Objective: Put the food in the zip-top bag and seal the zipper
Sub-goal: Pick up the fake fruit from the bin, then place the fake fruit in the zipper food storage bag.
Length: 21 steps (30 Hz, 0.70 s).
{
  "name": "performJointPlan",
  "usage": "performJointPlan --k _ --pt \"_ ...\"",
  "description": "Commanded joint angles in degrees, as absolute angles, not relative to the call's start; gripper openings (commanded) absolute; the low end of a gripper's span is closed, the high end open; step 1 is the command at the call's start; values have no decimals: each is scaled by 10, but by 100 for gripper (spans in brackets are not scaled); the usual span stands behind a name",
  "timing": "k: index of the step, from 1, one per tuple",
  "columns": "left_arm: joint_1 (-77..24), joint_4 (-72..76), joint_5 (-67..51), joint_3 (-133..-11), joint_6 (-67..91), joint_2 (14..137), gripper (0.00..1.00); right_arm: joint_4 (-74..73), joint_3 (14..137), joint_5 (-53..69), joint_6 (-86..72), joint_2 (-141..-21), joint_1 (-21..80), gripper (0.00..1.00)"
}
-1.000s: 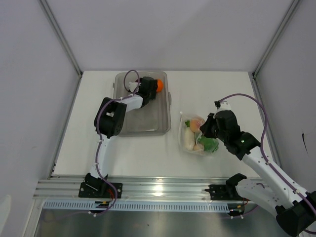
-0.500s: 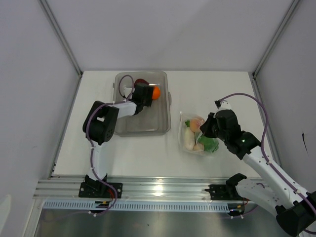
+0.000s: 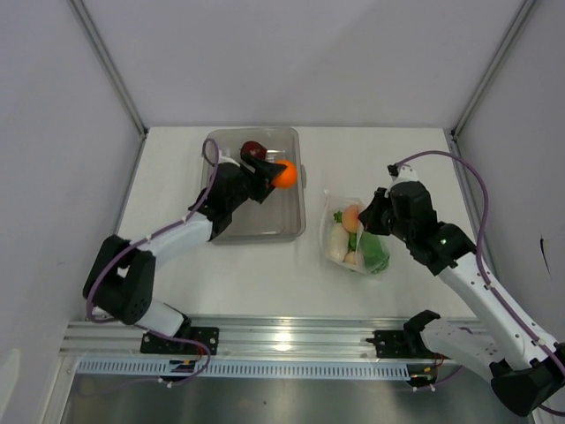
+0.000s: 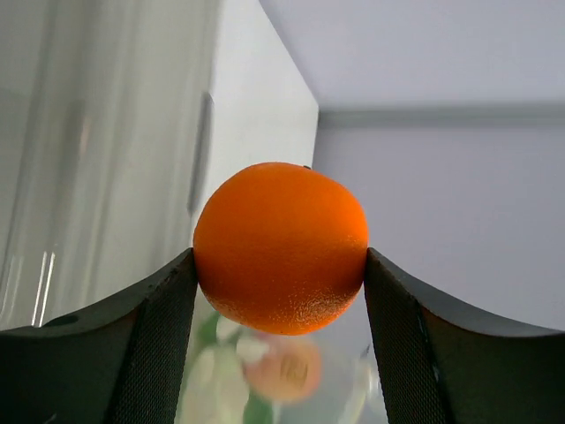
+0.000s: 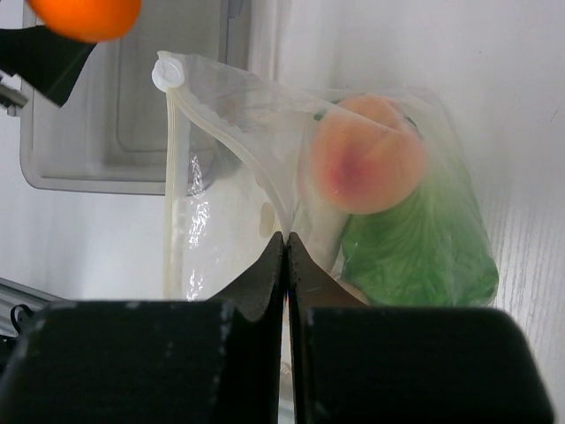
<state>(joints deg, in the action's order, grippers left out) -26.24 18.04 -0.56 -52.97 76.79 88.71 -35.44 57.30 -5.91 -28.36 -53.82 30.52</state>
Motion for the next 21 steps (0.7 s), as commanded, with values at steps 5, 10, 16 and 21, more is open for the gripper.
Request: performJointPlan --k 5,10,16,21 --pt "-346 197 -126 -447 599 738 1 -359 599 -49 -268 -543 305 0" --pt "-410 171 -148 -460 559 699 1 -344 597 -31 -273 -553 308 0" --pt "-461 153 -155 -477 551 716 1 -346 597 -39 -275 -555 316 0" --pt "-490 145 -148 -479 545 735 1 -351 607 -41 -275 -553 316 0"
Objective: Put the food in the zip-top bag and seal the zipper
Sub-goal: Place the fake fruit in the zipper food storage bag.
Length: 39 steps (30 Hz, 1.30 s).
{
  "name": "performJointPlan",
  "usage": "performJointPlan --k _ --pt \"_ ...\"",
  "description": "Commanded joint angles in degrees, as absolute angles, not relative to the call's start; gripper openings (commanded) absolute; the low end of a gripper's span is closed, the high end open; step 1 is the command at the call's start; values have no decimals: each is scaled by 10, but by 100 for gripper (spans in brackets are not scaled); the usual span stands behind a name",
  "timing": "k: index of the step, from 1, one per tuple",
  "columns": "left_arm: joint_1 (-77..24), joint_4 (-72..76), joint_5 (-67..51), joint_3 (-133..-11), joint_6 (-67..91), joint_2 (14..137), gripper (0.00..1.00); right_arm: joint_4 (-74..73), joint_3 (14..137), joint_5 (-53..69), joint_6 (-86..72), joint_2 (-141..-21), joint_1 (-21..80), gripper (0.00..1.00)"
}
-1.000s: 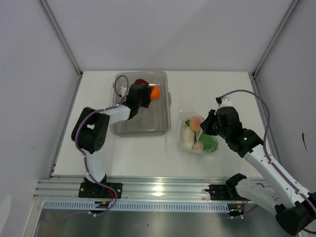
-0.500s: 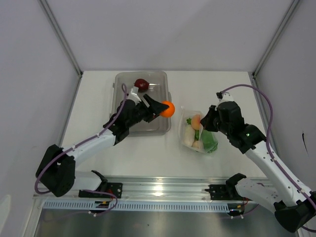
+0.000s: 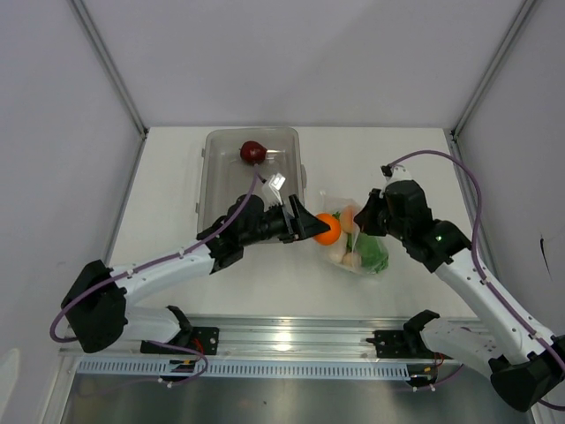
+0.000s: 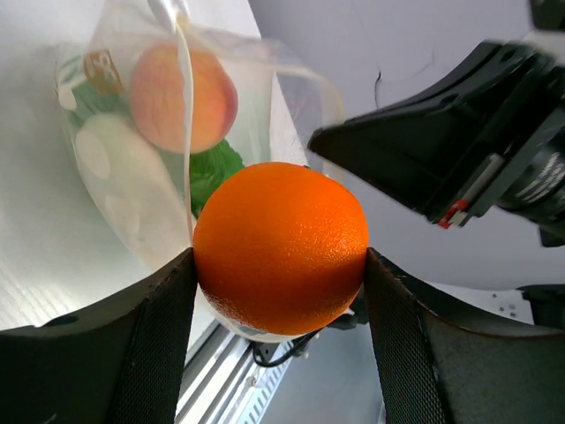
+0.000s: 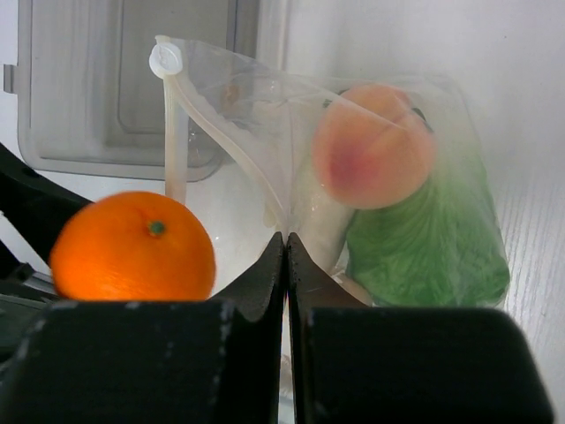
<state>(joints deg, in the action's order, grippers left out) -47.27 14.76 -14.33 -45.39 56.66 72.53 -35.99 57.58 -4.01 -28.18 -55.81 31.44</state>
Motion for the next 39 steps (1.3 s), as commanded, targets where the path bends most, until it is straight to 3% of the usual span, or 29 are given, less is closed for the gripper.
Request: performJointPlan --k 1,9,11,12,14,15,16,25,30,33,39 --pt "-496 148 -151 -479 547 739 1 -352 613 -40 -276 -552 316 0" --pt "-530 127 -164 -531 541 806 1 -361 635 -39 -272 -552 317 0" --pt "-531 125 -161 -533 548 808 27 -364 636 -39 -273 -548 317 0" --pt "-531 120 -152 -532 548 806 52 -366 637 -39 -272 -548 317 0" --pt "-531 106 -146 -537 541 803 76 -367 637 -41 -272 -545 317 0" --pt "-532 98 -141 -544 537 802 96 -370 635 -41 -272 -545 317 0" --pt "-532 83 -139 -549 533 800 99 -369 634 -42 -271 -543 317 0" --pt "-531 71 -105 -531 488 744 99 -373 632 -47 -271 -539 317 0" --pt "-521 5 -4 -531 478 685 100 -381 632 -55 -267 -533 317 0" --pt "-489 -45 38 -531 496 661 100 -385 628 -58 -266 -529 316 0" --pt "-349 -111 14 -549 541 671 99 -380 619 -60 -269 -526 316 0"
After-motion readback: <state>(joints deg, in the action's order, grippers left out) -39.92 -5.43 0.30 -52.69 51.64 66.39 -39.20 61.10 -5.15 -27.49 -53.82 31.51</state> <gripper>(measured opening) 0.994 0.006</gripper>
